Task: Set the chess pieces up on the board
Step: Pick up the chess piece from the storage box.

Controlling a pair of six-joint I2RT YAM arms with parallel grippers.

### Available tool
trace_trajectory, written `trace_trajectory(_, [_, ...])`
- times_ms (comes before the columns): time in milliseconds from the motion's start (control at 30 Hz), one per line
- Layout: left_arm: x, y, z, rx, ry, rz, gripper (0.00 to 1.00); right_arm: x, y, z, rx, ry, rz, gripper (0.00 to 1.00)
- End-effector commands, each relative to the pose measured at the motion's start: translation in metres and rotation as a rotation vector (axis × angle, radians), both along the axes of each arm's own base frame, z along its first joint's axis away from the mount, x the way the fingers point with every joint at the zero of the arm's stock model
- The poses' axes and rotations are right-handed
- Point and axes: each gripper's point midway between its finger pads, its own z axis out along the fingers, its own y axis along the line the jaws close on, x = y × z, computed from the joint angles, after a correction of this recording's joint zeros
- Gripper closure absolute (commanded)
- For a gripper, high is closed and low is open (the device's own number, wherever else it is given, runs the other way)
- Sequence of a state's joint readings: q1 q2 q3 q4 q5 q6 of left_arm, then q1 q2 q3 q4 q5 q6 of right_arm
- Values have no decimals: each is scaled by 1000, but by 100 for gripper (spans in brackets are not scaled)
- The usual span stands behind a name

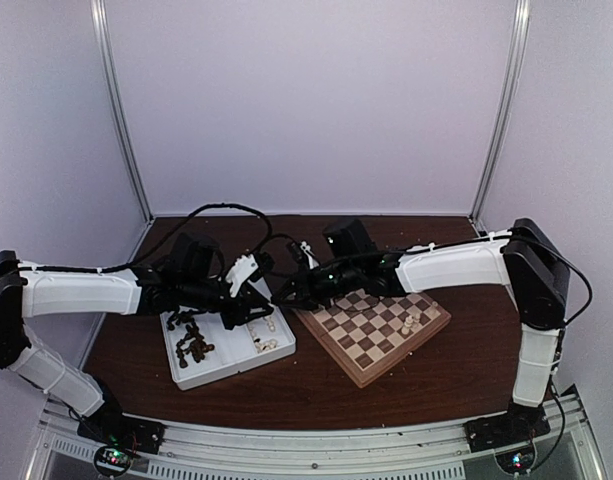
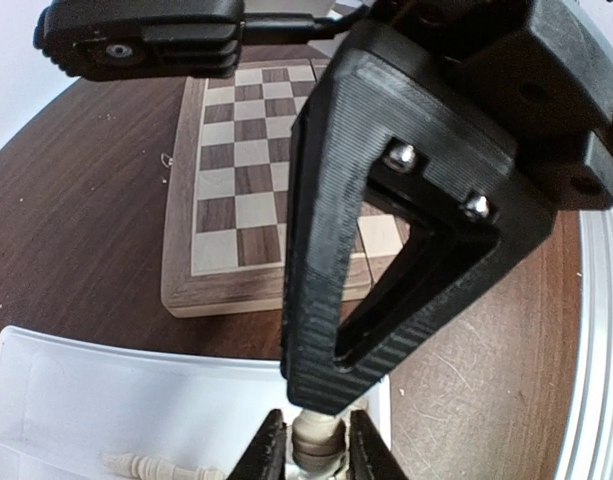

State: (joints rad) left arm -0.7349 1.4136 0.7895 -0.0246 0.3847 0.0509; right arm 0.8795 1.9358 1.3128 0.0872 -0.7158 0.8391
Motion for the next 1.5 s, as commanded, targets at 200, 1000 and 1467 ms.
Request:
trace_trajectory(200, [-1, 10, 8, -5, -31, 40, 65, 3, -1, -3, 9, -33, -17, 100])
trace_trajectory(1000, [-3, 18, -6, -12, -29, 79, 56, 2, 4, 4, 54, -27, 4, 100])
trace_trajectory(1467, [0, 9, -3, -31, -42, 50, 87, 1, 5, 2, 56, -21, 12, 100])
